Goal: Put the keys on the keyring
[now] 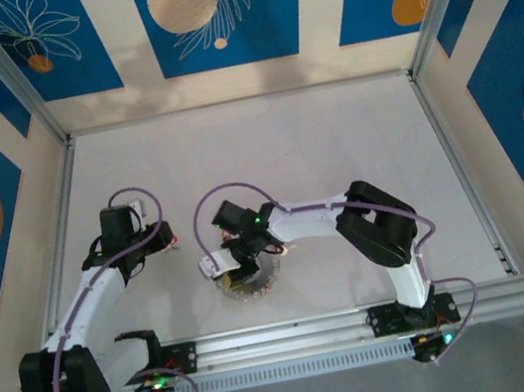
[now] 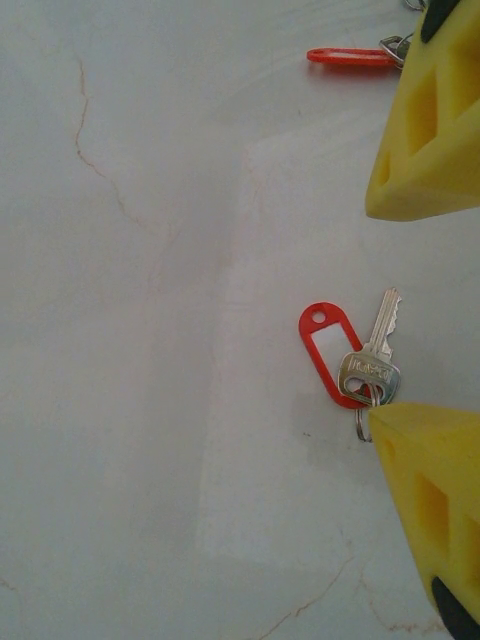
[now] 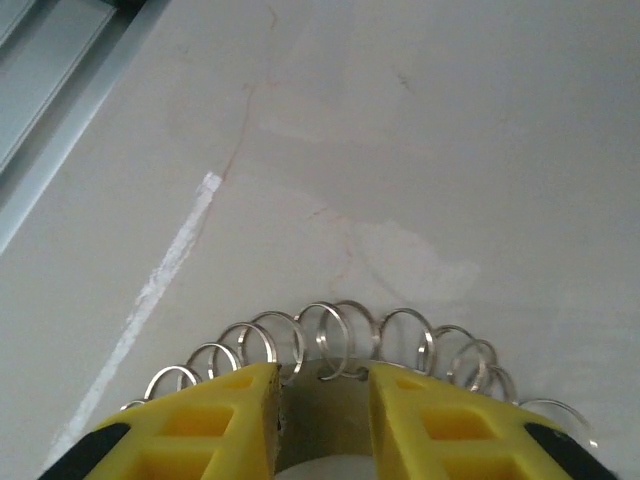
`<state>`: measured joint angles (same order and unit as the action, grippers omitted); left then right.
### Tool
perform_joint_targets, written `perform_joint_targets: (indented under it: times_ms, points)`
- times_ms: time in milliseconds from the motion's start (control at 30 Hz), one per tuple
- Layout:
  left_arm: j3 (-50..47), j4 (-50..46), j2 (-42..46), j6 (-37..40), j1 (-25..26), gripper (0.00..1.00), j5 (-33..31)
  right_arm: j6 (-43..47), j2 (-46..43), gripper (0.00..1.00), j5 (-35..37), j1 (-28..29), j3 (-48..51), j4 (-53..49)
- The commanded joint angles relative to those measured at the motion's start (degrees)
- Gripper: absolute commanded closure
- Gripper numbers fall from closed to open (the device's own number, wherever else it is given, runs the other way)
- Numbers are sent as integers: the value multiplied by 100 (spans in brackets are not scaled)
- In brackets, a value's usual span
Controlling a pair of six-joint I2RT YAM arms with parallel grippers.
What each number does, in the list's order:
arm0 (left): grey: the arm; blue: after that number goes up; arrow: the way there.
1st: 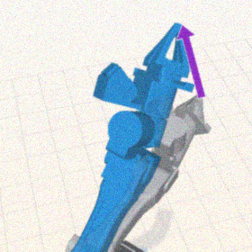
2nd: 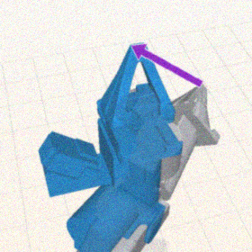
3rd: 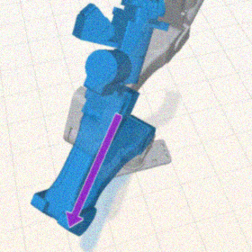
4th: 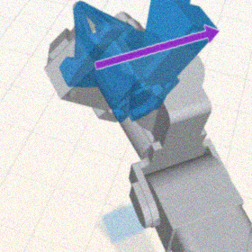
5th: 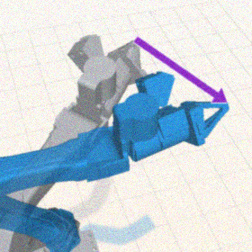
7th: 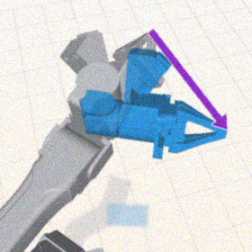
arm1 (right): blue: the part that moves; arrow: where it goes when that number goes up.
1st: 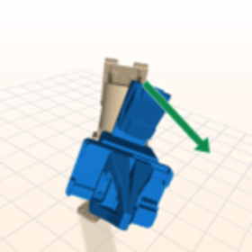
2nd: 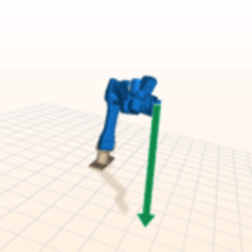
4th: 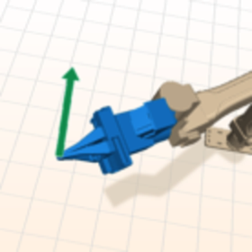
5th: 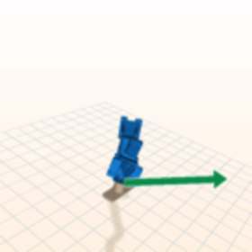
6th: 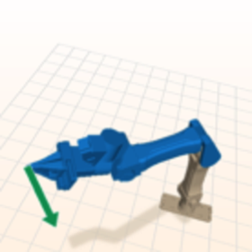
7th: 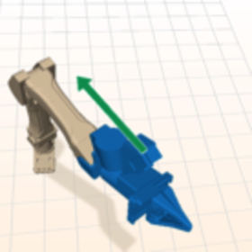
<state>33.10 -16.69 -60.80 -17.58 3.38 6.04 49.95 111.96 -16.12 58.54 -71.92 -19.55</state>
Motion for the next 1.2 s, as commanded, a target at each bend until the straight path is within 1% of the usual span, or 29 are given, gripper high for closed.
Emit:
perform_joint_targets:
  times_ms: [0, 267, 433, 533, 700, 900, 1000, 1167]
  points:
    - [-102, 131, 112, -103, -74, 49, 158, 10, 169, 69, -423, 46, -285, -541]
    - [-131, 199, 77, -139, -74, 49, 245, -56, 487, 68, -455, 44, -557, -769]
    - [-119, 147, 103, -105, -74, 49, 183, -117, 623, 65, -471, 35, -686, -813]
    - [-113, 201, 66, -124, -74, 49, 256, -133, 645, 65, -423, 32, -702, -833]
    - [-122, 157, 108, -108, -72, 49, 189, -125, 638, 64, -454, 1, -715, -858]
    - [-98, 129, 103, -79, -74, 49, 159, -308, 524, 62, -465, -45, -661, -622]
    - [-114, 217, 68, -119, -74, 49, 237, -361, 588, 62, -477, -71, -731, -629]
    - [-116, 159, 112, -107, -74, 49, 178, -434, 745, 62, -615, -37, -820, -648]
